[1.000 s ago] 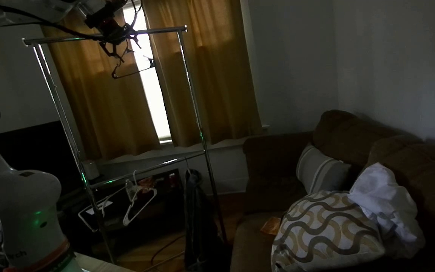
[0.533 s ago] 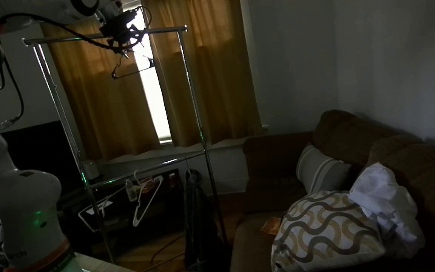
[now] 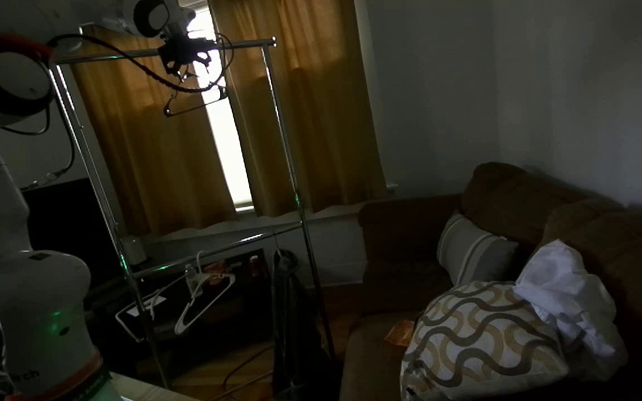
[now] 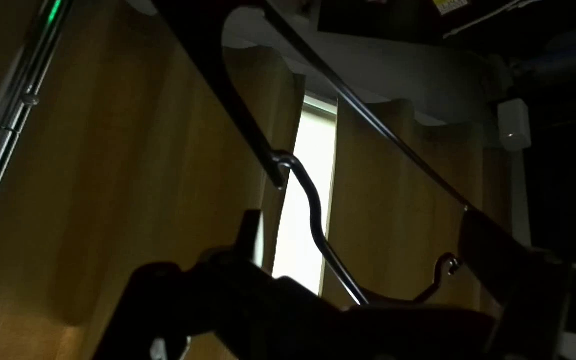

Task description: Hang the white and black coat hanger on the bottom railing

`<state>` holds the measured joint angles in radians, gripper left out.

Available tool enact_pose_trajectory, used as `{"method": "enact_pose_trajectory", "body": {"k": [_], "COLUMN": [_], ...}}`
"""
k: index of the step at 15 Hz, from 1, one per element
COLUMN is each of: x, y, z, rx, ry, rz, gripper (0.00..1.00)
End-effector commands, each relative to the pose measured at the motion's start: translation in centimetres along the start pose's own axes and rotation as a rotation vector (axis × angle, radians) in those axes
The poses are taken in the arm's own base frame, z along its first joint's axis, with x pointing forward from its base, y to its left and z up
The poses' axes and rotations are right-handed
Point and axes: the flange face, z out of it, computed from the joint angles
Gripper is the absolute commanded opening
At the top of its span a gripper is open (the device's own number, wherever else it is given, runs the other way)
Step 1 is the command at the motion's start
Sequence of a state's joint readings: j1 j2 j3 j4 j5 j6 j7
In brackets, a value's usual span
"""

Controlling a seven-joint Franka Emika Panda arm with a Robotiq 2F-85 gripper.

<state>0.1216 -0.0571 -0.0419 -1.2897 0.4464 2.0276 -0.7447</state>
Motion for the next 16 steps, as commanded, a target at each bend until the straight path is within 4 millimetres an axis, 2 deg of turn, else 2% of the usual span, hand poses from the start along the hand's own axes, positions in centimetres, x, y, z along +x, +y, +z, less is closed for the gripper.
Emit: {"method": "enact_pose_trajectory", "body": {"k": [1,16], "x": [0.22,0.88], "y": [0.19,0.31], "z": [0.37,0.74], "rx": [0.006,0.007], "ry": [0.007,0.022], "rz": [0.003,0.0], "gripper": [1.0,1.0]}}
